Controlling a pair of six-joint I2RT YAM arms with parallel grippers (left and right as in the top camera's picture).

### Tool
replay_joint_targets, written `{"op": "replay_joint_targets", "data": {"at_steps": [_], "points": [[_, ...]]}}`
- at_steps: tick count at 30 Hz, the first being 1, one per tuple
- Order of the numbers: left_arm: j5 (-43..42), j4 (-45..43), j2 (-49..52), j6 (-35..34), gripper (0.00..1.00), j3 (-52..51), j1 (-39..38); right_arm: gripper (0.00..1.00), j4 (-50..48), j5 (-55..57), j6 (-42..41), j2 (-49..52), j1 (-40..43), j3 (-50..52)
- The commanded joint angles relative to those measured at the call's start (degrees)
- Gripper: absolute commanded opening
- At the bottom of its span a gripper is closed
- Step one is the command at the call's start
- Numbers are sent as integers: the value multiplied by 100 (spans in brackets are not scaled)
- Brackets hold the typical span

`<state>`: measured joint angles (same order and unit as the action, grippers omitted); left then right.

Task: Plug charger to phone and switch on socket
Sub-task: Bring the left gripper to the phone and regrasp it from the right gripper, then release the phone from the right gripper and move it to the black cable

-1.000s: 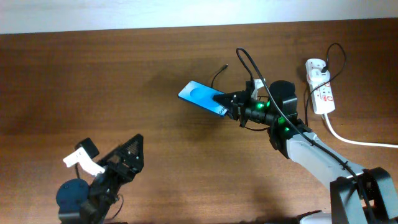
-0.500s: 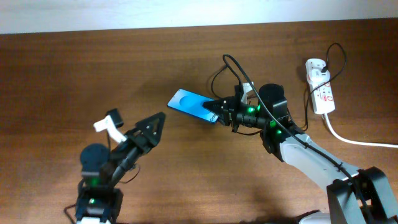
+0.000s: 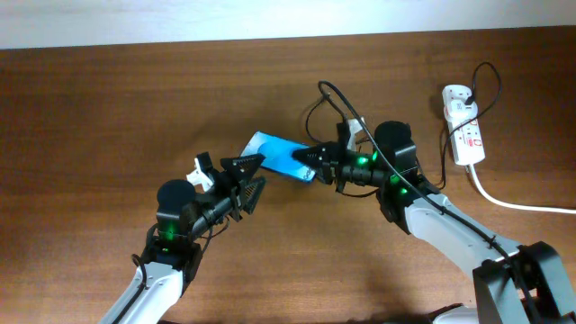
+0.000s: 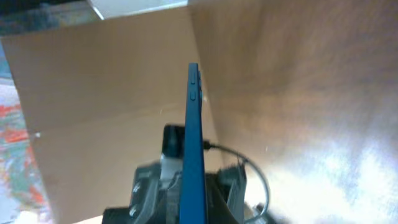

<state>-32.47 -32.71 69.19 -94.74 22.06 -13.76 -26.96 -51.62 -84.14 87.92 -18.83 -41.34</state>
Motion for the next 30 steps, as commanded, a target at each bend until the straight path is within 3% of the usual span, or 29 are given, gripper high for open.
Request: {"op": "replay_joint_targets", "data": {"at_steps": [1,6,11,12,16,18,19,20,23,25,30], "points": [[348,-348,39,-337,58,33,-13,4,-66,-437,-492,-136,-435,-72],[367,-627,39,-337,37,33,-13,4,-63,507,-938,-136,-970,-72],[361,-627,39,-339,4,33,-13,4,-63,883,-933,-136,-966,-72],[358,-627,39,-339,0,33,-13,4,-63,883,-933,-136,-966,-72],[354,-623,39,-337,0,33,-13,6,286,1032,-916,-131,-966,-72],[341,-448,39,-249,0,33,-11,32,621,1032,-914,-131,-966,-72],[341,-142,39,-46,0,33,-7,56,730,1069,-774,-131,-966,-72],[341,271,39,37,0,33,-7,62,820,1309,-2,-131,-966,-72],[321,1311,39,632,0,33,35,99,994,2260,3025,-131,-966,-72],[160,1491,39,822,0,33,140,99,1311,3051,3985,-131,-927,-72],[-699,1912,39,1239,0,33,507,98,2111,4092,4500,-133,-374,-195]]}}
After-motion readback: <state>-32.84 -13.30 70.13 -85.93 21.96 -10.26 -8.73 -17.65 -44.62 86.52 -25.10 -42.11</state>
